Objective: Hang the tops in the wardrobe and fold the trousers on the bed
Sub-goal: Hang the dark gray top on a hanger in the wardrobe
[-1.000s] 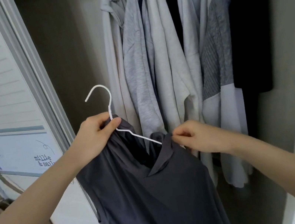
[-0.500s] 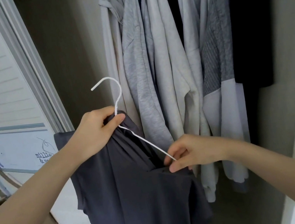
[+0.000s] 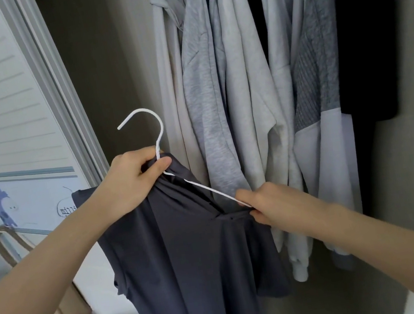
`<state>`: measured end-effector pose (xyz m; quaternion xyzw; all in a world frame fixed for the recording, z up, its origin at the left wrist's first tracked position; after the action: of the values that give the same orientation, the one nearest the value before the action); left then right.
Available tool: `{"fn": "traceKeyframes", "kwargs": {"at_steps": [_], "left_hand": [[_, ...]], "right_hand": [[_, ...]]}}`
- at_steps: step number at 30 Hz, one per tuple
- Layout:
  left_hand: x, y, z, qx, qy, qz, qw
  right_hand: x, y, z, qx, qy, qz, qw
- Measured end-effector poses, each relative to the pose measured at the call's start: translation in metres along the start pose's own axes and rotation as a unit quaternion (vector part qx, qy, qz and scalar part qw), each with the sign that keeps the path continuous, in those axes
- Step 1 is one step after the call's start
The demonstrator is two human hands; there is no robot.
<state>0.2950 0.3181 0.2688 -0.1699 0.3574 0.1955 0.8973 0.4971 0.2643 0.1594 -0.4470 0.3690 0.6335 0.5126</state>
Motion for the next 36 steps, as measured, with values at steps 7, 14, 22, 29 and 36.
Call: {"fn": "traceKeyframes", "kwargs": {"at_steps": [7,14,22,29,36], "left_hand": [[0.002,0.015,-0.009,0.001,0.047,0.038,0.998],[0.037,-0.027,-0.005,0.08,0.025,0.008,0.996],[0.014,-0.01,-0.004,-0.022,-0.052,-0.078,0.995],[0.01,0.01,-0.017,-0.032,0.015,-0.116,0.993],[0.001,0.057,-0.052,-0.156,-0.02,-0.126,0.979]], "right_hand": [[-0.022,0.001,0.002,-0.096,-0.023,-0.034,0.994],[-0.086,0.052,0.006,-0.112,-0.232,0.273,0.927],[-0.028,-0.006,0.016,0.245,-0.061,0.105,0.962],[-0.052,-0.028,0.009,0.183,-0.06,0.45,0.872],[-0.049,-0.07,0.0,0.174,0.027,0.469,0.866]]}}
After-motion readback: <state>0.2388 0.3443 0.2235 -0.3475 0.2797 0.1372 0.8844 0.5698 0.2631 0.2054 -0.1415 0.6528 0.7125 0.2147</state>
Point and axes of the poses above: each hand's wrist, its own z-axis towards the middle knuckle, its own x-axis out of the palm, y = z × x, the point moved 7 cm from there along z, towards the middle knuckle, and after that the axes turned 13 degrees about x, right-handed, at the moved point
